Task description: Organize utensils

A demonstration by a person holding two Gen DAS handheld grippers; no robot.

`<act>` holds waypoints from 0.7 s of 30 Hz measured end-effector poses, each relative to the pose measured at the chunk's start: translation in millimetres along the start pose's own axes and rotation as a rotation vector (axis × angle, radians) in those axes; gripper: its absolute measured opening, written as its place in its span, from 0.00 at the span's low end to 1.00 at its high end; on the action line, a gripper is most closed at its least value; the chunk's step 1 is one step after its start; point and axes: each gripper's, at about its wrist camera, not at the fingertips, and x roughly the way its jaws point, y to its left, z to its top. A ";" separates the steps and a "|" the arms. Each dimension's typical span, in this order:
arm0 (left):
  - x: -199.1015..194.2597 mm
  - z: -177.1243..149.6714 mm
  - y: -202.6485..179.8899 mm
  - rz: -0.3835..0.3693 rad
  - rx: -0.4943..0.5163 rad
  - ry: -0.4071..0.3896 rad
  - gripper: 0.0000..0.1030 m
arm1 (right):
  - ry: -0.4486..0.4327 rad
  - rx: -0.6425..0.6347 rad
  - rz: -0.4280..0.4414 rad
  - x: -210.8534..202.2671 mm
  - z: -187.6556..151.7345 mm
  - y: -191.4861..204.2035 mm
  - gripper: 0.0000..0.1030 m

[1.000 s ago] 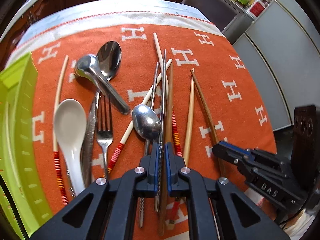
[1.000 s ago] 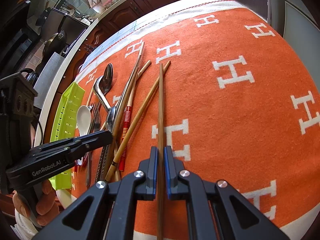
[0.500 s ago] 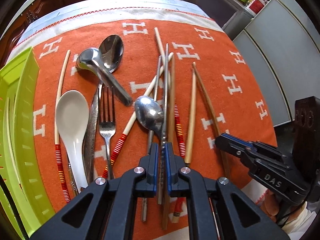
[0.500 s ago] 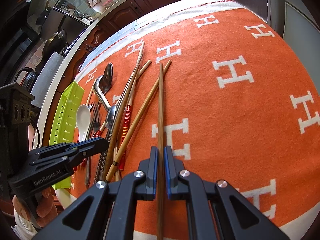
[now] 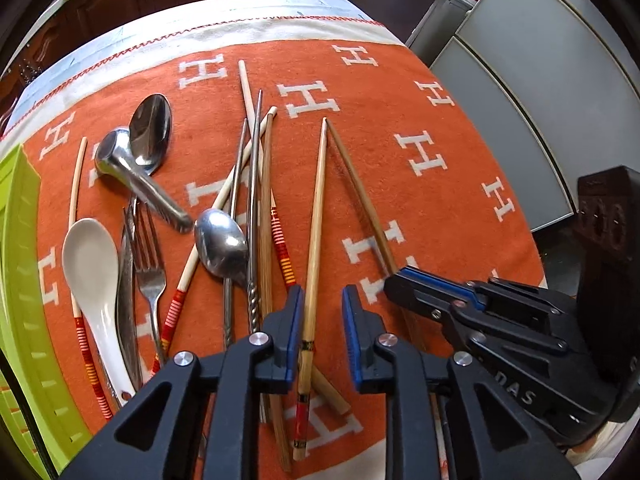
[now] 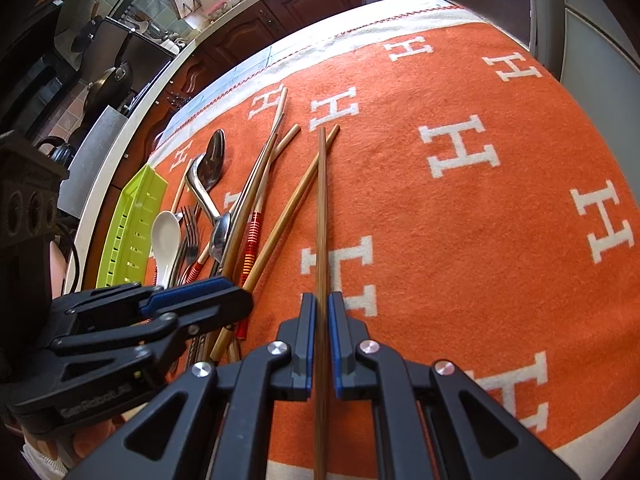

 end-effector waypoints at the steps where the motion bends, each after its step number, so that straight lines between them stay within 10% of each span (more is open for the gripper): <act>1: 1.3 1.3 -0.1 0.003 -0.001 0.001 0.17 | -0.002 0.002 -0.001 -0.5 -0.1 0.0 0.06; 21: 16.0 -2.2 -9.3 0.043 0.018 -0.035 0.04 | -0.010 0.038 -0.016 -8.6 1.1 -6.5 0.06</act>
